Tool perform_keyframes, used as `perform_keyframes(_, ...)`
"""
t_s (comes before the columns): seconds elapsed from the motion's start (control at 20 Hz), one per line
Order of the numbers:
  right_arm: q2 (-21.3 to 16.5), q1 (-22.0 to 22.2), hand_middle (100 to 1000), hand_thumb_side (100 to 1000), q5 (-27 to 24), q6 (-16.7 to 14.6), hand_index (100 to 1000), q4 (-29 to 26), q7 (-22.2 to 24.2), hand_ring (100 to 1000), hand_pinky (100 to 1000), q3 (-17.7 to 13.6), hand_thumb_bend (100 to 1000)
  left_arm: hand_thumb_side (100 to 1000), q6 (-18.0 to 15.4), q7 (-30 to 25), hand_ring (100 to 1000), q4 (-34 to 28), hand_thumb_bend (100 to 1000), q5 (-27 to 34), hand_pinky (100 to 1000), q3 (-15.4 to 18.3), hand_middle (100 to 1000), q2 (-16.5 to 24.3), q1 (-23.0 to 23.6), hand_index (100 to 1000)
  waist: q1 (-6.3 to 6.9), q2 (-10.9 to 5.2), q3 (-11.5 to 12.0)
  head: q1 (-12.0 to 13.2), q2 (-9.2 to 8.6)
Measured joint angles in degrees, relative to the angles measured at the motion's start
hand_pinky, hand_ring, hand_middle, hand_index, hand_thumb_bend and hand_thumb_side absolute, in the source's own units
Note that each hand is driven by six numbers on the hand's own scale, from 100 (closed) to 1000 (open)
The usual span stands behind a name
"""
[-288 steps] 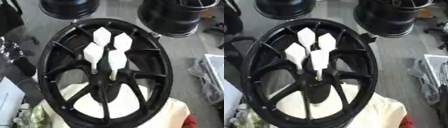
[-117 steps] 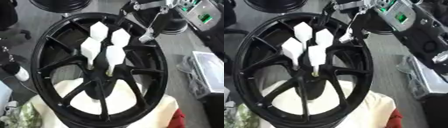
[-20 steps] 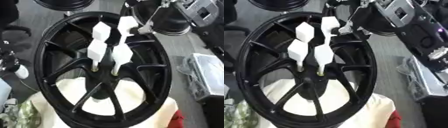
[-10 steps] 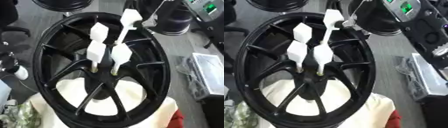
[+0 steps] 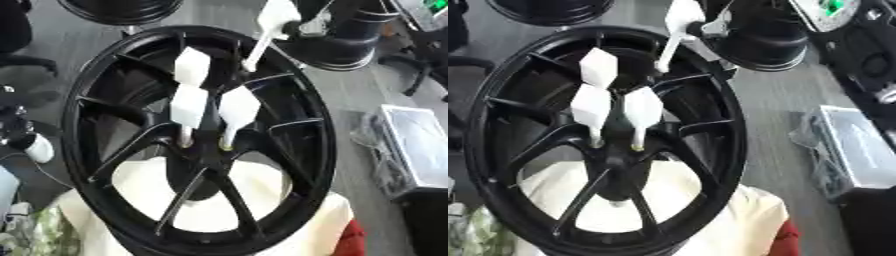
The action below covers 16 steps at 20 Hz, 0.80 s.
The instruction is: Pull the pin out of the wheel hub.
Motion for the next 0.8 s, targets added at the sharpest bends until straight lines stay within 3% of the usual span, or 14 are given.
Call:
perform_keyframes(0.35, -7.3, 8.6, 204, 289, -0.3, 0.9, 404, 2.6, -6.9, 477, 726, -5.8, 275, 818, -0.3, 0.2, 1000, 0.0, 100, -0.6, 769, 0.0, 1000, 0.1, 0.5, 808, -0.2, 0.0, -0.9, 0.6, 0.04)
perform_keyframes(0.6, -14.6, 23.6, 209, 286, -2.5, 2.0, 410, 3.3, -15.0, 478, 726, -12.8, 267, 818, -0.7, 0.6, 1000, 0.0, 100, -0.9, 769, 0.6, 1000, 0.2, 1.1, 808, -0.23, 0.0, -1.8, 1.6, 0.05)
perform_keyframes(0.8, -16.1, 37.2, 201, 189, -3.4, 2.8, 411, 3.6, -24.0, 460, 702, -21.5, 253, 816, -1.1, 1.2, 1000, 0.0, 100, -1.0, 769, 1.4, 1000, 0.7, 1.8, 808, -0.07, 0.09, -2.9, 2.9, 0.05)
